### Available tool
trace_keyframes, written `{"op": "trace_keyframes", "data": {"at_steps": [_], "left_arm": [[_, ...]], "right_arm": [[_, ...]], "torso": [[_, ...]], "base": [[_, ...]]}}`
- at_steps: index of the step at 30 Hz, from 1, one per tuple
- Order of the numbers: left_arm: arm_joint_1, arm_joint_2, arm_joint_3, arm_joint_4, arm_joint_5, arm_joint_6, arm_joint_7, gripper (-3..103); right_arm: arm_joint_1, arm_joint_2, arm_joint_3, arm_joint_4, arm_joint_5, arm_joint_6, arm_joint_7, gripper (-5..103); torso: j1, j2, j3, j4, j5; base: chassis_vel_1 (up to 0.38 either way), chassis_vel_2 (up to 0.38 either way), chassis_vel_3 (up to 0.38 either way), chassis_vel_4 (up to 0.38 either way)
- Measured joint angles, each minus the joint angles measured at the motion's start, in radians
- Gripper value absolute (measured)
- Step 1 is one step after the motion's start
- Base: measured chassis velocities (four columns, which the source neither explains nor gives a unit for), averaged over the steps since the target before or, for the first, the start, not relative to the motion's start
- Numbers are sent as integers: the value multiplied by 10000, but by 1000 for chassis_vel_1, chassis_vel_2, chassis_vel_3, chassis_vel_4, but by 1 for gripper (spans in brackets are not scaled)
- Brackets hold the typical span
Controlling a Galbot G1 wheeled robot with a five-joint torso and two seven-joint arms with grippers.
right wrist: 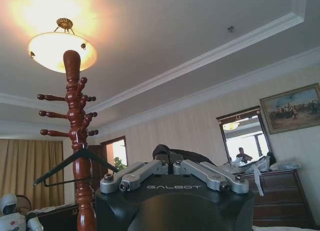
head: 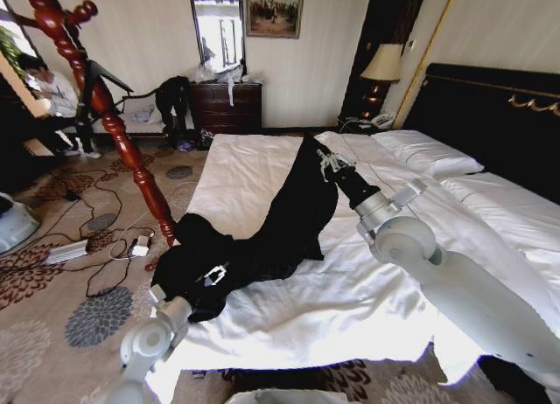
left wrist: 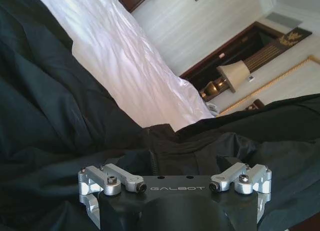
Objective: Pick up the clothes from the bed and hang them on the clothes hanger.
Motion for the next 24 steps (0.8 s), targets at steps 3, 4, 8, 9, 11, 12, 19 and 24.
{"op": "trace_keyframes", "data": {"at_steps": [3, 4, 8, 9, 11, 12, 19, 24], "left_arm": [[-109, -223, 80, 89, 1, -70, 27, 100], [-186, -363, 111, 143, -38, -132, 58, 100], [-202, -572, 108, 122, -109, -166, 65, 100], [-202, -572, 108, 122, -109, -166, 65, 100], [-168, -633, 99, 52, -139, -168, 65, 100], [-163, -658, 96, 23, -184, -170, 62, 100], [-60, -716, 178, -175, -379, -194, -10, 101], [138, -545, 199, -663, -617, -205, -2, 99]], "right_arm": [[158, 92, -176, -5, 29, -10, 20, 0], [319, 172, -337, -6, 61, -23, 35, 0], [789, 427, -802, -95, 98, -39, 41, 0], [789, 427, -802, -95, 98, -39, 41, 0], [1006, 551, -1004, -157, 147, -43, 57, 0], [1161, 650, -1117, -188, 207, -54, 87, 0], [1638, 980, -1353, -351, 351, -104, 170, 0], [1668, 1046, -1359, -423, 360, -110, 185, 0]], "torso": [[0, 0, 0, 0, 0], [0, 0, 0, -2, 0], [0, 0, 0, 1, -1], [0, 0, 0, 1, -1], [0, 0, 0, 3, -1], [0, 0, 0, 2, -1], [-1, -1, -1, 1, -3], [-2, 0, -1, -1, 1]], "base": [[0, 0, 0, 0], [0, 0, 0, 0], [0, 0, 0, 0], [0, 0, 0, 0], [0, 0, 0, 0], [0, 0, 0, 0], [0, 0, 0, 0], [0, 0, 0, 0]]}}
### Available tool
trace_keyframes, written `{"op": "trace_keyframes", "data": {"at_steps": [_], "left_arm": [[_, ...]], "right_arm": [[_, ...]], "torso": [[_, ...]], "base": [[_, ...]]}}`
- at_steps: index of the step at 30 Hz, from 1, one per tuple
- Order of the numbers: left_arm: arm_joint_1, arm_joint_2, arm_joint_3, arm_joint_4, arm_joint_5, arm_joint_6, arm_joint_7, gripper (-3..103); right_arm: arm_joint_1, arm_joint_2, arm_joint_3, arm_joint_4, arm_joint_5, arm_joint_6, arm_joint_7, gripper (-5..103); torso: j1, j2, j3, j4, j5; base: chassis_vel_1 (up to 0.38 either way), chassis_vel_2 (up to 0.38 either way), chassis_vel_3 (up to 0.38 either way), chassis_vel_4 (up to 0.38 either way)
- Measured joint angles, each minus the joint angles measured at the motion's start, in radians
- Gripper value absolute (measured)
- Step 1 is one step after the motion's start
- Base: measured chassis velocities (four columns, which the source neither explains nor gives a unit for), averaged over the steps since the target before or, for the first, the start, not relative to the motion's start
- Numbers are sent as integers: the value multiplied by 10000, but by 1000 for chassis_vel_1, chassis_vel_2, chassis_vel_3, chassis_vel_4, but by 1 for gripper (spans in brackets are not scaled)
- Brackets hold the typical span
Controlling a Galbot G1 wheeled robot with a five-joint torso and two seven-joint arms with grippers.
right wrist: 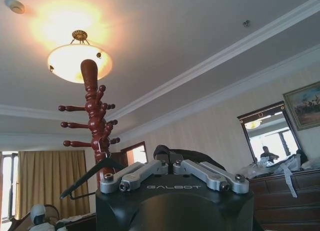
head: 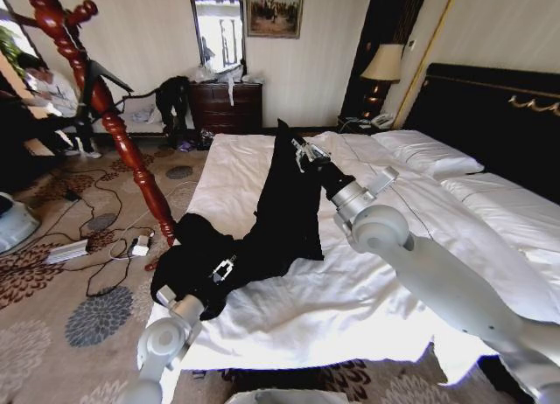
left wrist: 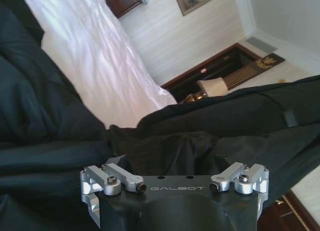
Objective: Pick up the clothes from the bed and hang them on the clothes hanger.
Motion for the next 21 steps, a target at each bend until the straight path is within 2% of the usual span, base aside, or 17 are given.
{"op": "trace_keyframes", "data": {"at_steps": [8, 10, 21], "left_arm": [[-77, 36, -51, 247, -9, -76, -45, 93], [24, 8, -48, 394, 111, -94, -54, 99], [482, -459, -145, 272, 96, -141, -43, 100]], "right_arm": [[197, 26, -82, 3, 74, -19, 30, 0], [259, 27, -82, -6, 119, -26, 39, 0], [128, -1, 29, -1, 131, -34, 46, 0]], "torso": [[0, 0, 0, -1, -2], [0, 0, 0, 2, -2], [0, 1, 0, 1, 2]], "base": [[0, 0, 0, 0], [0, 0, 0, 0], [0, 0, 0, 0]]}}
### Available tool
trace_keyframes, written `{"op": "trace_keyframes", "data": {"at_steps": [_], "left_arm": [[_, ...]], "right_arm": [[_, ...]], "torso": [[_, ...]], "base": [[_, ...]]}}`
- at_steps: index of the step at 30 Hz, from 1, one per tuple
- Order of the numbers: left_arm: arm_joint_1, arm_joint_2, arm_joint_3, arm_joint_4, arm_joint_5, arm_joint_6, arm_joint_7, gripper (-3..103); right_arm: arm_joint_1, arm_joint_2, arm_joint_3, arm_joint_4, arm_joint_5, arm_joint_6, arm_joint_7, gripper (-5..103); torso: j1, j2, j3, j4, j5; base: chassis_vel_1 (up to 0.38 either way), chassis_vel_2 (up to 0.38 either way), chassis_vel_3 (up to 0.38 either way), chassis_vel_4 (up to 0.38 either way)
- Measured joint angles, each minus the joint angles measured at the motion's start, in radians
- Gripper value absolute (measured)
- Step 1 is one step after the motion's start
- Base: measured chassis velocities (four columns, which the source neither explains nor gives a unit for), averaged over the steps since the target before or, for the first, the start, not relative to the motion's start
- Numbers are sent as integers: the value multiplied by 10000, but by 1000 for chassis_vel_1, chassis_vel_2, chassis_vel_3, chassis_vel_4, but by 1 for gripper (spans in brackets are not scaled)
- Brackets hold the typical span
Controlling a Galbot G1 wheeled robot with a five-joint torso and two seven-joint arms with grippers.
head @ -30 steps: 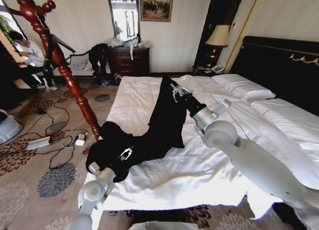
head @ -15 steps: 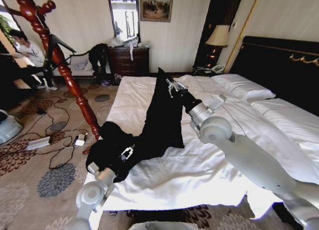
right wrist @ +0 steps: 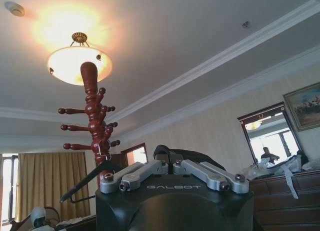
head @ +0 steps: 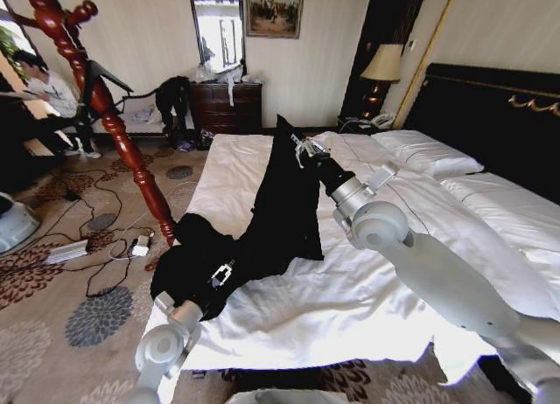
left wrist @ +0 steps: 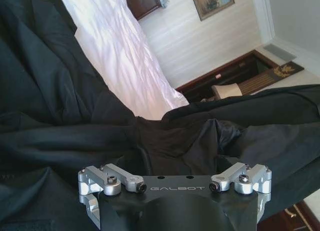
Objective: Pick up the clothes from the bed and hang them on the clothes hanger.
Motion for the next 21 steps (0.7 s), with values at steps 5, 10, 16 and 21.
{"op": "trace_keyframes", "data": {"at_steps": [5, 10, 16, 21], "left_arm": [[-392, -604, 108, 396, -1, -4, 81, 100], [-716, -1274, 231, 864, -4, -136, 248, 100], [-720, -1625, 257, 1007, -25, -317, 391, 98], [-818, -1884, 237, 1093, -139, -369, 456, 89]], "right_arm": [[27, -3, 8, 30, -3, 0, 0, 0], [129, -10, 8, 34, 54, 15, -1, 0], [253, -17, 50, 31, 150, 19, -1, 0], [254, -24, 105, 63, 181, 21, -1, 0]], "torso": [[1, 0, 1, -2, -2], [1, 0, 1, -2, -2], [1, 0, 1, 0, -2], [1, 0, 1, 0, -2]], "base": [[0, 0, 0, 0], [0, 0, 0, 0], [0, 0, 0, 0], [0, 0, 0, 0]]}}
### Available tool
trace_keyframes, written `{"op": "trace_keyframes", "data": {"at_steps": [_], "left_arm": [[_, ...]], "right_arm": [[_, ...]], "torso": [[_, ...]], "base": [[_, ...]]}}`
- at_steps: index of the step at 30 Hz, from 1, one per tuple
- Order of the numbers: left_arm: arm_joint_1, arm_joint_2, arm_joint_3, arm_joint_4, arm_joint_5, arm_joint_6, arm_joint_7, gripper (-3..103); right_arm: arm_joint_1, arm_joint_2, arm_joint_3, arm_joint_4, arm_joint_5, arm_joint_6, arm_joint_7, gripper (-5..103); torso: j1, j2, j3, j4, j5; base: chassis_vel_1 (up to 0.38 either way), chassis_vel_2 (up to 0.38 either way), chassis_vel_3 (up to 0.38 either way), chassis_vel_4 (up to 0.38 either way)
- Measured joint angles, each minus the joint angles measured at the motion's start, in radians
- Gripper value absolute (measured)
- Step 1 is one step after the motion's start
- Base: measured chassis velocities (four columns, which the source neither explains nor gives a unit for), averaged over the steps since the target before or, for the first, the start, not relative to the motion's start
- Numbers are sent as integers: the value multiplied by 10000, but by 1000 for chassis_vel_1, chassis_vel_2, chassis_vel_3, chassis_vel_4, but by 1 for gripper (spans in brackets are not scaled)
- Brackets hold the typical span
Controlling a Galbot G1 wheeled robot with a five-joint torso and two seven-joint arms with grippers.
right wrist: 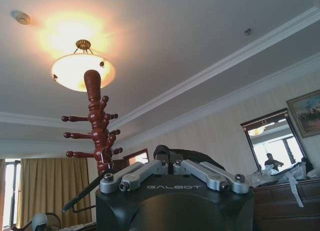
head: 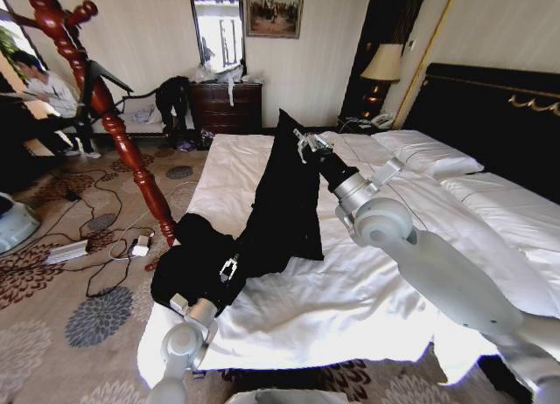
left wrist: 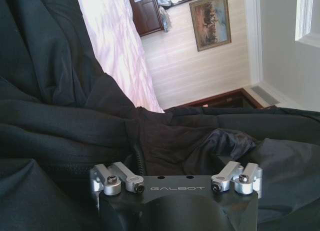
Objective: Pick up the clothes from the bed and hang them on the clothes hanger.
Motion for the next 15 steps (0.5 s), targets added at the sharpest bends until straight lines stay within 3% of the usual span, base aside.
{"op": "trace_keyframes", "data": {"at_steps": [4, 6, 10, 11, 13, 15], "left_arm": [[-134, -192, 83, 95, 119, -73, 23, 68], [-139, -206, 91, 96, 149, -89, 32, 68], [-61, -162, 63, -43, 198, -124, 90, 46], [-61, -162, 63, -43, 198, -124, 90, 46], [2, -83, -2, -181, 199, -143, 110, 36], [27, -56, -21, -221, 198, -145, 115, 36]], "right_arm": [[-37, -26, 27, 48, 12, 2, 0, 0], [-59, -42, 42, 65, 14, 3, 0, 0], [-317, -115, 144, 98, 0, 11, 0, 0], [-317, -115, 144, 98, 0, 11, 0, 0], [-423, -141, 193, 99, -2, 17, 18, 0], [-435, -151, 208, 99, -3, 21, 25, 0]], "torso": [[1, 0, 0, 0, 0], [1, 0, 0, 0, 0], [1, 0, 0, -1, 0], [1, 0, 0, -1, 0], [1, -1, 0, -1, 0], [1, 0, 0, -1, 0]], "base": [[0, 0, 0, 0], [0, 0, 0, 0], [0, 0, 0, 0], [0, 0, 0, 0], [0, 0, 0, 0], [0, 0, 0, 0]]}}
